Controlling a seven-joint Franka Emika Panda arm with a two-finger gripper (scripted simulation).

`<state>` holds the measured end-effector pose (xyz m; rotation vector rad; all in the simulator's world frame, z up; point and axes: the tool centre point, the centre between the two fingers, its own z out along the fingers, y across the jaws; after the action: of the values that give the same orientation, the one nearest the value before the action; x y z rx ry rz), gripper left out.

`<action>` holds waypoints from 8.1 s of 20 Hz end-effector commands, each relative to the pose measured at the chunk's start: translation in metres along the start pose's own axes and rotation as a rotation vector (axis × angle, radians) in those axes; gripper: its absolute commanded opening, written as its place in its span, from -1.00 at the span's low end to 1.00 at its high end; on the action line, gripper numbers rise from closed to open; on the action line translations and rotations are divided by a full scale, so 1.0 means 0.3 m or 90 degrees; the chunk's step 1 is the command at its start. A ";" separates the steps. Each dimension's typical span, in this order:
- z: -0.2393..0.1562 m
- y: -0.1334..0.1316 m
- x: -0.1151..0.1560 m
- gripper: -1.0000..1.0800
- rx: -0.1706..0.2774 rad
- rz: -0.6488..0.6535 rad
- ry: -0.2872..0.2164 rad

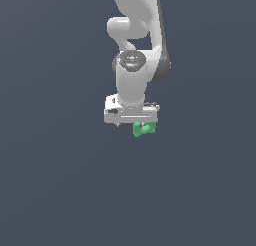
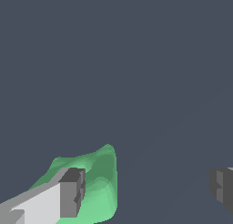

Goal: Pick up the object and move it to a goal position.

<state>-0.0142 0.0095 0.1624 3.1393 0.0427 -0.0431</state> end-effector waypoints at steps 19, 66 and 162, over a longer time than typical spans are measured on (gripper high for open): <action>0.044 0.072 -0.030 0.92 0.007 0.034 -0.022; 0.056 -0.185 -0.150 0.92 0.004 0.631 0.007; -0.864 0.046 -0.329 -1.00 0.012 0.838 0.014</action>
<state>-0.1038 -0.0020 0.4085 2.5118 -1.8876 0.0007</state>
